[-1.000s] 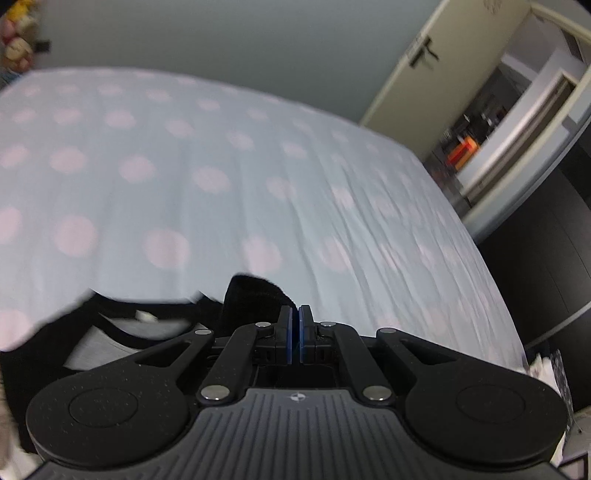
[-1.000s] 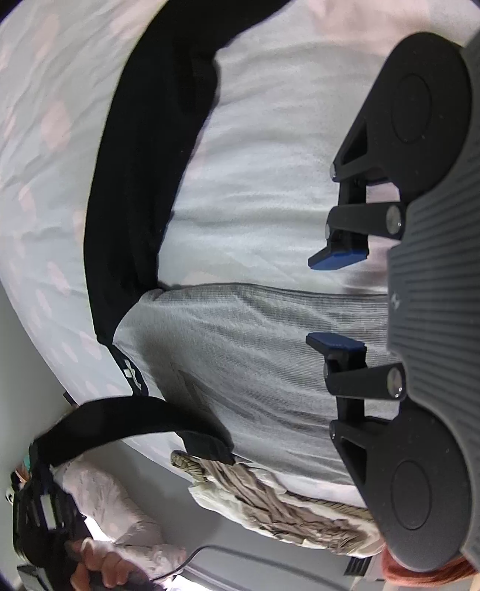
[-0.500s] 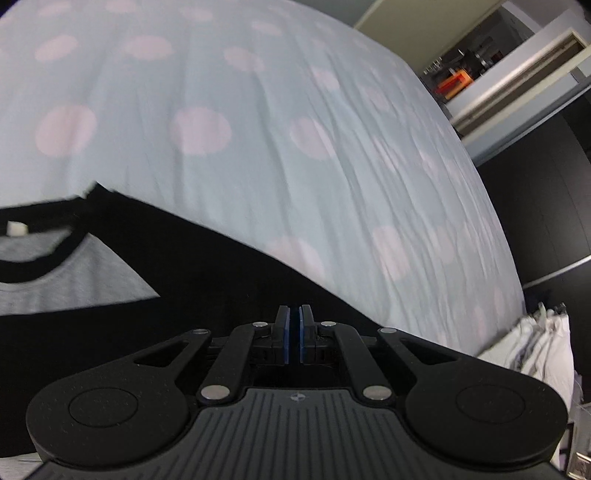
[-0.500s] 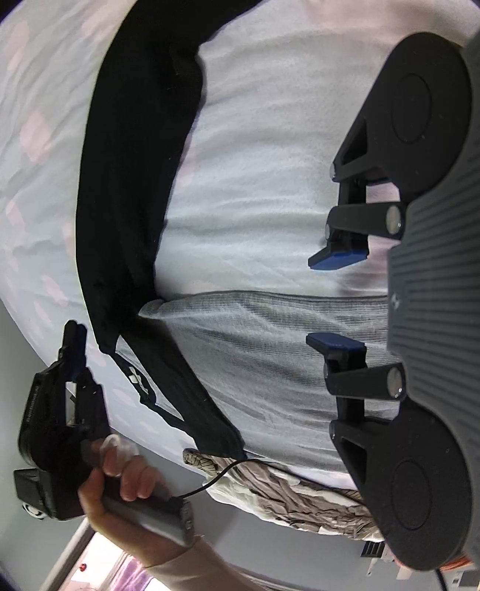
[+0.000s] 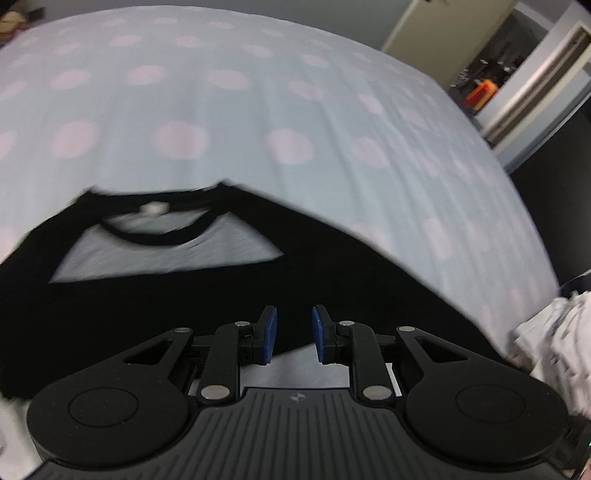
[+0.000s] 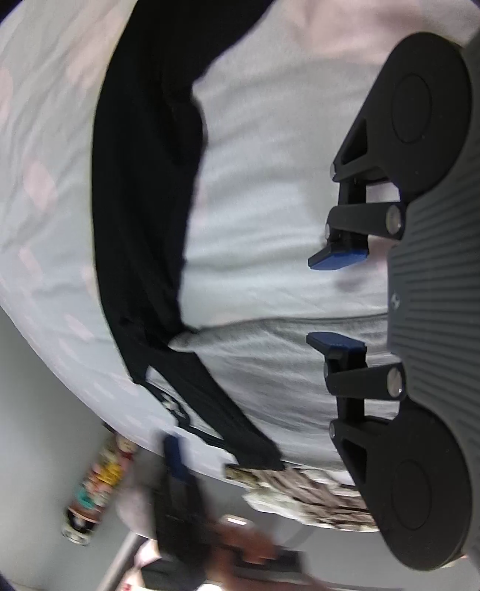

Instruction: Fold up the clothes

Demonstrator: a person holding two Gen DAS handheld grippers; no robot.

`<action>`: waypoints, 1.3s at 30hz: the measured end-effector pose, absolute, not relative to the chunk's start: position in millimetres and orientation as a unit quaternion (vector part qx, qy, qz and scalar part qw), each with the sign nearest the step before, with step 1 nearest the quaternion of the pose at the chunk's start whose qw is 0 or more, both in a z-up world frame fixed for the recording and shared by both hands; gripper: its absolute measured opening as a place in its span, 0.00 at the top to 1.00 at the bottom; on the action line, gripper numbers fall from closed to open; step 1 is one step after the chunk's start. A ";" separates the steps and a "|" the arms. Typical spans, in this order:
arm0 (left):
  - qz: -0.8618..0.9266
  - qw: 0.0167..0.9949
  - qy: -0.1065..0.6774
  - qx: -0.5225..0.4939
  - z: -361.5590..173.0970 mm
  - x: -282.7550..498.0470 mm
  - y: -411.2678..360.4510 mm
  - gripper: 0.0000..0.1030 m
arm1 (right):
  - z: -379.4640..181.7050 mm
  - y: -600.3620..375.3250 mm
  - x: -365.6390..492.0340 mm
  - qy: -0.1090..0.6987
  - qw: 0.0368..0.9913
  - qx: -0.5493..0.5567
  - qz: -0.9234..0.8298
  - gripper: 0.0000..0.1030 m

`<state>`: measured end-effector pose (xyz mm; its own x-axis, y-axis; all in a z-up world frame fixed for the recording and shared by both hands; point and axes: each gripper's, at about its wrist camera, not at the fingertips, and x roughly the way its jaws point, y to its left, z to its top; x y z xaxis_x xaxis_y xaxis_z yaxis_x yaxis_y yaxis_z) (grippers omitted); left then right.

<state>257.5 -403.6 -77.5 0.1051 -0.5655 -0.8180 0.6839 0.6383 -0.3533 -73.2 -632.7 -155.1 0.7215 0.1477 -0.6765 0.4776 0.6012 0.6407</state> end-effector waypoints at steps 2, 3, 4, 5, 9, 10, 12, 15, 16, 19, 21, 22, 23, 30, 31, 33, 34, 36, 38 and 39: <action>-0.406 0.754 0.512 0.061 -76.3 254.2 -378.7 0.83 | -150.1 -635.6 -81.9 0.341 0.820 0.443 -0.123 0.62; -0.398 0.761 0.509 0.061 -76.0 252.5 -365.1 0.83 | -147.0 -637.1 -87.0 0.333 0.820 0.445 -0.135 0.62; -0.391 0.764 0.510 0.052 -75.9 252.1 -353.6 0.82 | -142.8 -638.9 -92.1 0.329 0.822 0.440 -0.150 0.62; -0.384 0.767 0.511 0.043 -75.9 252.0 -342.5 0.82 | -138.1 -640.7 -97.4 0.327 0.824 0.432 -0.166 0.62; -0.358 0.778 0.516 -0.006 -80.6 256.4 -304.0 0.81 | -119.4 -651.6 -120.6 0.321 0.830 0.393 -0.232 0.62; -0.354 0.783 0.512 -0.002 -81.3 256.3 -300.3 0.81 | -115.4 -656.2 -127.4 0.322 0.829 0.383 -0.250 0.62; -0.344 0.794 0.501 0.011 -82.0 255.7 -292.0 0.81 | -109.7 -666.1 -140.5 0.324 0.825 0.363 -0.289 0.62; -0.333 0.806 0.490 0.013 -83.7 256.0 -280.3 0.81 | -103.9 -677.7 -163.2 0.326 0.812 0.346 -0.339 0.62; -0.330 0.809 0.487 0.013 -85.4 256.0 -277.7 0.81 | -103.7 -680.6 -169.5 0.329 0.807 0.341 -0.352 0.62; -0.323 0.817 0.477 0.016 -94.9 255.0 -273.3 0.81 | -105.8 -685.9 -185.4 0.337 0.793 0.329 -0.387 0.62; -0.320 0.816 0.481 0.021 -104.4 255.3 -272.9 0.81 | -110.6 -688.3 -188.3 0.343 0.787 0.323 -0.398 0.63; -0.320 0.816 0.481 0.032 -107.9 254.6 -274.0 0.81 | -113.2 -689.4 -189.2 0.346 0.785 0.320 -0.403 0.63; -0.320 0.816 0.480 0.045 -111.3 253.9 -275.2 0.81 | -115.9 -690.3 -188.5 0.350 0.781 0.318 -0.408 0.64; -0.322 0.803 0.501 0.024 -128.2 261.6 -266.7 0.81 | -131.3 -696.1 -174.4 0.360 0.764 0.308 -0.438 0.64; -0.322 0.803 0.502 0.023 -129.2 263.3 -266.3 0.81 | -133.3 -696.9 -173.4 0.358 0.762 0.311 -0.442 0.64; -0.320 0.806 0.498 0.029 -129.7 264.9 -265.7 0.81 | -137.2 -699.3 -171.4 0.355 0.757 0.316 -0.449 0.65; -0.319 0.807 0.497 0.029 -129.3 266.1 -264.8 0.81 | -139.2 -700.9 -170.4 0.354 0.754 0.317 -0.454 0.69; -0.317 0.809 0.494 0.029 -128.5 268.5 -262.8 0.81 | -142.2 -704.0 -170.0 0.352 0.748 0.319 -0.464 0.80; -0.315 0.810 0.494 0.021 -127.6 271.7 -260.5 0.81 | -143.9 -707.1 -172.2 0.349 0.741 0.325 -0.473 0.95; -0.315 0.811 0.493 0.019 -126.9 273.2 -260.0 0.81 | -143.7 -707.8 -173.3 0.348 0.740 0.327 -0.474 0.95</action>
<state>273.2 -260.0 -126.9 0.3155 -0.4919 -0.8115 0.5285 0.8013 -0.2803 -173.3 -707.8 -143.7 0.3080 -0.4744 -0.8247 0.9292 0.3361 0.1537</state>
